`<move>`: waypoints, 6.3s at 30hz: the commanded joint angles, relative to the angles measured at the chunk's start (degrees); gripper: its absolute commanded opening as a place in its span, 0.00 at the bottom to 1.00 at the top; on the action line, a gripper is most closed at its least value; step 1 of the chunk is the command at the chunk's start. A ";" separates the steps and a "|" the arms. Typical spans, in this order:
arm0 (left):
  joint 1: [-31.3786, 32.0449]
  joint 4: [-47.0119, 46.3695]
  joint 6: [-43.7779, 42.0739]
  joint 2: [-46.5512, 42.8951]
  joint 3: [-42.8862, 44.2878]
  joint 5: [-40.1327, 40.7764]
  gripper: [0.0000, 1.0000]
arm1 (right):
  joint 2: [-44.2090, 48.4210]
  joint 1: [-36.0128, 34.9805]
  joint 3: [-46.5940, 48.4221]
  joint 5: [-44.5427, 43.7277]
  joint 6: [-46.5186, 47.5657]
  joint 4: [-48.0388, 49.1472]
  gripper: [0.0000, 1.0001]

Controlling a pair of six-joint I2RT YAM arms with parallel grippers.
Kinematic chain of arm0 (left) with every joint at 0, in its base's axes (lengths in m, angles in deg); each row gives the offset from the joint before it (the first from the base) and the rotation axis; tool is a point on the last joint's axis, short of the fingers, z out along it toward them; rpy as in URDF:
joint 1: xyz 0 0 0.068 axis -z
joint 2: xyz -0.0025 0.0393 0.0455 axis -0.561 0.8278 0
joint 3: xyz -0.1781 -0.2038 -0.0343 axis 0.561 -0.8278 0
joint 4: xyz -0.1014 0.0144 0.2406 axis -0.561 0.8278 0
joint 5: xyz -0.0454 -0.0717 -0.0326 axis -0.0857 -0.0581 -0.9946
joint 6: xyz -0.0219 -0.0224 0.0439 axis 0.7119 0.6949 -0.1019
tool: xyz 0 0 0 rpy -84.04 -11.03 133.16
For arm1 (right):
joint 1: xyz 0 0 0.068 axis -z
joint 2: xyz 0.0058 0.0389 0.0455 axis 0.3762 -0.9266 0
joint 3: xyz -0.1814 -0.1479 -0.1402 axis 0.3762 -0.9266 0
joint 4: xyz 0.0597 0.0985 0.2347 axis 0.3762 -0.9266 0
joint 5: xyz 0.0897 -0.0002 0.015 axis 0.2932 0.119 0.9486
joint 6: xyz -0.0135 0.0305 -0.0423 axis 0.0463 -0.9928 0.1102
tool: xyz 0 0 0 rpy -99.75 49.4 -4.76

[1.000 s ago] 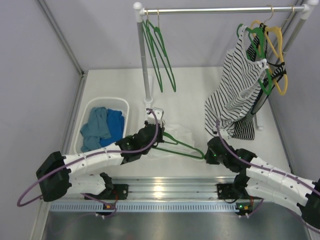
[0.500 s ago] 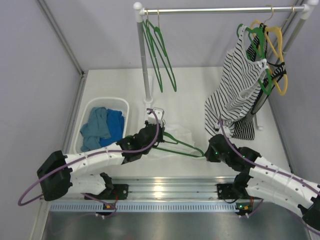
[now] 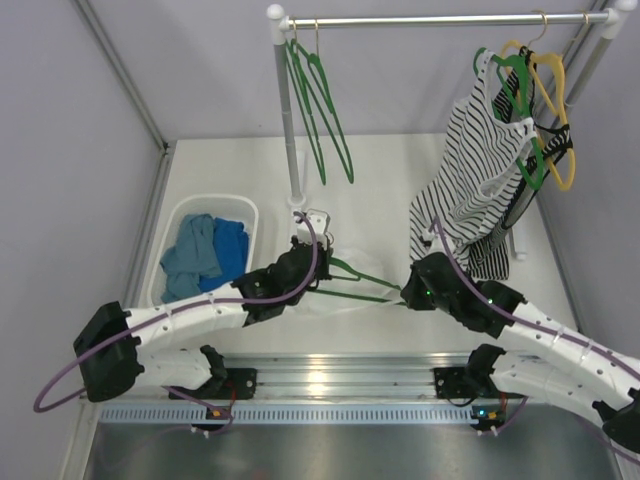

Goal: Place the tank top on the hanger

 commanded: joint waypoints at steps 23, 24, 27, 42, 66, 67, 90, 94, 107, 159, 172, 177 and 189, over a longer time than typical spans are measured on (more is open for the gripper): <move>10.56 14.57 -8.72 -5.99 20.75 17.20 0.00 | -6.05 -0.45 27.20 -6.51 13.45 -8.51 0.00; 10.73 15.01 -8.99 -5.99 20.76 17.29 0.00 | -6.40 -0.54 28.00 -6.51 13.80 -8.51 0.00; 11.78 16.16 -10.48 -5.29 24.09 17.90 0.00 | -8.60 -0.45 31.51 -5.63 15.12 -8.60 0.00; 14.07 23.01 -19.53 1.82 42.27 25.90 0.00 | -19.94 -0.54 57.00 -2.20 21.54 -11.94 0.00; 14.07 30.40 -19.27 7.89 58.99 24.94 0.00 | -18.10 -0.62 61.76 2.98 25.13 -13.61 0.30; 14.07 30.49 -19.18 7.81 59.17 24.76 0.00 | -16.62 -0.54 60.89 3.33 26.01 -13.00 0.41; 14.07 35.58 -14.00 4.64 60.05 7.72 0.00 | -10.80 -0.54 47.25 25.13 50.45 1.76 0.69; 14.07 35.58 -14.17 4.47 60.40 6.57 0.00 | -12.12 -0.54 45.94 25.75 50.28 3.26 0.68; 14.07 34.80 -14.96 3.06 59.26 5.69 0.00 | -11.86 -0.54 41.98 27.50 47.74 7.21 0.21; 14.07 31.72 -21.64 -2.48 56.35 -0.47 0.62 | 3.18 -0.54 41.97 -8.14 28.13 -16.68 0.00; 14.07 35.32 -22.00 -2.39 60.31 -0.29 0.62 | -13.61 20.89 55.77 8.06 30.33 -9.93 0.00; 14.07 37.08 -22.00 -2.65 61.01 0.50 0.63 | -20.02 30.83 61.31 18.16 29.36 -7.29 0.00; 14.07 38.22 -24.19 -3.00 61.63 1.38 0.63 | -30.57 39.01 76.42 20.56 30.06 -5.09 0.00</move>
